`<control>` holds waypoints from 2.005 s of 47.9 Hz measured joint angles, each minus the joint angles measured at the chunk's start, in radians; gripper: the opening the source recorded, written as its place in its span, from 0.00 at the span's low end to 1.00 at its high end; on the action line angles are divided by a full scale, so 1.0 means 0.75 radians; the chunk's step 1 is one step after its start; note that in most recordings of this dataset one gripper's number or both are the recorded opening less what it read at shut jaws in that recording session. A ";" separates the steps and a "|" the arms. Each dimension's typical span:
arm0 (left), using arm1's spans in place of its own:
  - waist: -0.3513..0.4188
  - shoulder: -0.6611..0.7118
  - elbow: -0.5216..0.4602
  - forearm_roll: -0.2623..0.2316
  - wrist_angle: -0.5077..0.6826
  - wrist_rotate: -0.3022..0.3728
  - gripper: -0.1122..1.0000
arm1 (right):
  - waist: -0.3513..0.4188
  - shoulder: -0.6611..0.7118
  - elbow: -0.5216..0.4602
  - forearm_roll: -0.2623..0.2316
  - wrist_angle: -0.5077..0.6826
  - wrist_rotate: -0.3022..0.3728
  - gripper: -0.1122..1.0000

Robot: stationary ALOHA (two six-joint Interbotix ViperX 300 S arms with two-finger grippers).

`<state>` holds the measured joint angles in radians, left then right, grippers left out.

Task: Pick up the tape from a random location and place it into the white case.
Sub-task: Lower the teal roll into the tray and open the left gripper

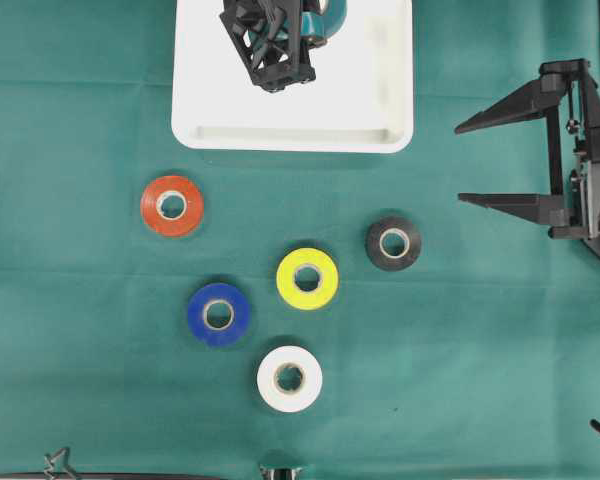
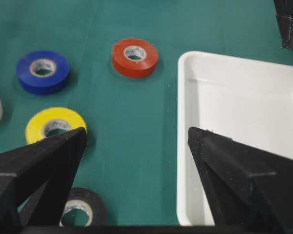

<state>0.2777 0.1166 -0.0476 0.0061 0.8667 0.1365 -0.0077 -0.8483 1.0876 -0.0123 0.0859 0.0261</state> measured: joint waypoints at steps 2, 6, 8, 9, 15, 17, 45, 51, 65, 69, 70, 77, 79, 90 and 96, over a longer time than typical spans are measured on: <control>0.000 -0.002 0.008 0.000 -0.002 0.000 0.30 | 0.000 0.002 0.000 0.000 0.000 0.000 0.92; 0.000 0.004 0.037 0.000 -0.018 0.000 0.30 | 0.000 0.000 0.000 0.000 0.000 0.000 0.92; 0.000 0.012 0.057 0.000 -0.033 0.000 0.30 | 0.000 0.000 -0.002 0.002 0.000 0.000 0.92; 0.000 0.016 0.067 0.000 -0.037 0.000 0.30 | 0.000 0.000 0.000 0.000 0.000 0.000 0.92; 0.002 0.055 0.141 0.000 -0.090 0.000 0.30 | 0.000 0.000 0.000 0.000 0.000 0.000 0.92; 0.004 0.070 0.166 0.000 -0.115 0.000 0.30 | 0.000 0.000 -0.002 0.002 0.000 0.000 0.92; 0.035 0.231 0.366 0.000 -0.405 -0.006 0.30 | 0.000 0.002 0.000 0.000 0.000 0.000 0.92; 0.037 0.264 0.366 -0.002 -0.423 -0.004 0.30 | 0.000 0.002 0.000 0.000 0.000 0.000 0.92; 0.037 0.274 0.368 -0.002 -0.432 0.000 0.30 | 0.000 0.002 0.000 0.000 0.000 0.000 0.92; 0.037 0.274 0.366 -0.002 -0.432 0.000 0.30 | 0.000 0.002 0.000 0.000 0.000 0.000 0.92; 0.037 0.276 0.366 -0.002 -0.432 0.000 0.30 | 0.000 0.002 -0.002 0.000 -0.002 0.000 0.92; 0.035 0.274 0.366 -0.002 -0.432 0.002 0.30 | 0.000 0.002 0.000 0.000 0.000 0.000 0.92; 0.035 0.276 0.366 -0.002 -0.432 0.002 0.30 | 0.000 0.000 0.000 0.000 -0.002 0.000 0.92; 0.037 0.276 0.366 -0.002 -0.427 0.002 0.30 | 0.000 0.002 0.000 0.000 -0.002 0.000 0.92; 0.035 0.276 0.366 -0.002 -0.425 0.002 0.35 | 0.000 0.002 0.000 0.000 0.000 -0.002 0.92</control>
<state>0.3037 0.3237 0.2270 0.0046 0.5476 0.1381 -0.0077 -0.8468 1.0876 -0.0123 0.0859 0.0245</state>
